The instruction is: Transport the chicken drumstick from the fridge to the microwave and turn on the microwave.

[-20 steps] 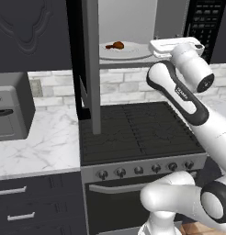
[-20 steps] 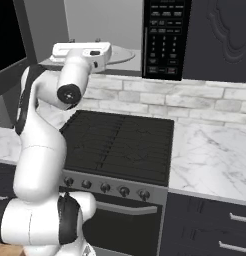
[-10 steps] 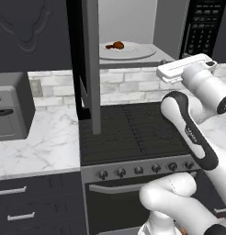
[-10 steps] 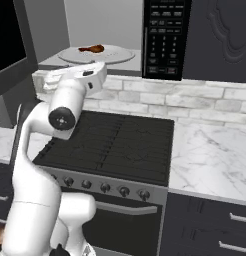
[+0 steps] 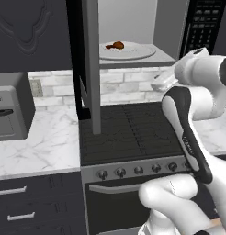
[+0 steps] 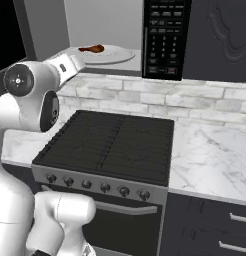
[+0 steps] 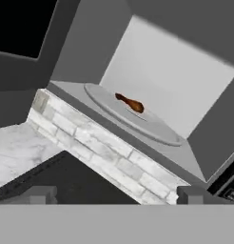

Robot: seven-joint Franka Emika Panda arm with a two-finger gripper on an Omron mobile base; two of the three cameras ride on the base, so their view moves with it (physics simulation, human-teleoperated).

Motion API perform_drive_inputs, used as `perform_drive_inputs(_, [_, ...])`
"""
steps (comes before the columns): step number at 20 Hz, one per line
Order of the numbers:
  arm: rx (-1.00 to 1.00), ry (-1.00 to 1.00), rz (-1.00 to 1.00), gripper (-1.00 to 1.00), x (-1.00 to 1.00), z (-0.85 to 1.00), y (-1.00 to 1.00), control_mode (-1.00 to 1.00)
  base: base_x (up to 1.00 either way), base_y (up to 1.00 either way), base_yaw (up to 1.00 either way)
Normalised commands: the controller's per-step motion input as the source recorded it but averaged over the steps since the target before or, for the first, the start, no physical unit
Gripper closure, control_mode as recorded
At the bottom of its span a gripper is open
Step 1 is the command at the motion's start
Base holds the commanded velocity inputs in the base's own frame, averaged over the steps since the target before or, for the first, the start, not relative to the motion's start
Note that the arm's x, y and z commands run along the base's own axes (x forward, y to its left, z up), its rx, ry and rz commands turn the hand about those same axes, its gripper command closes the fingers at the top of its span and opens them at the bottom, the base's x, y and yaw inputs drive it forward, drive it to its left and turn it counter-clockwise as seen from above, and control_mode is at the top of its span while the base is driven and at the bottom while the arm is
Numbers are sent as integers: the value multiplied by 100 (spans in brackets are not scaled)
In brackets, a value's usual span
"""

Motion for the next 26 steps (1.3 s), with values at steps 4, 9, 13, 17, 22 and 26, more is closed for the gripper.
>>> perform_drive_inputs(4, [-48, 27, 0, -100, -47, -48, 29, -100, 0, 0, 0])
perform_drive_inputs(9, [-52, 0, 0, -100, -69, -61, 29, -100, 0, 0, 0])
perform_drive_inputs(13, [-49, -3, 2, -100, -56, -53, 42, -100, 0, 0, 0])
perform_drive_inputs(17, [-38, 1, 6, -100, -24, -16, 58, -100, 0, 0, 0])
perform_drive_inputs(22, [-25, 3, 4, -100, -32, -1, 60, -100, 0, 0, 0])
perform_drive_inputs(26, [-16, 0, 0, -100, -61, 0, 39, -100, 0, 0, 0])
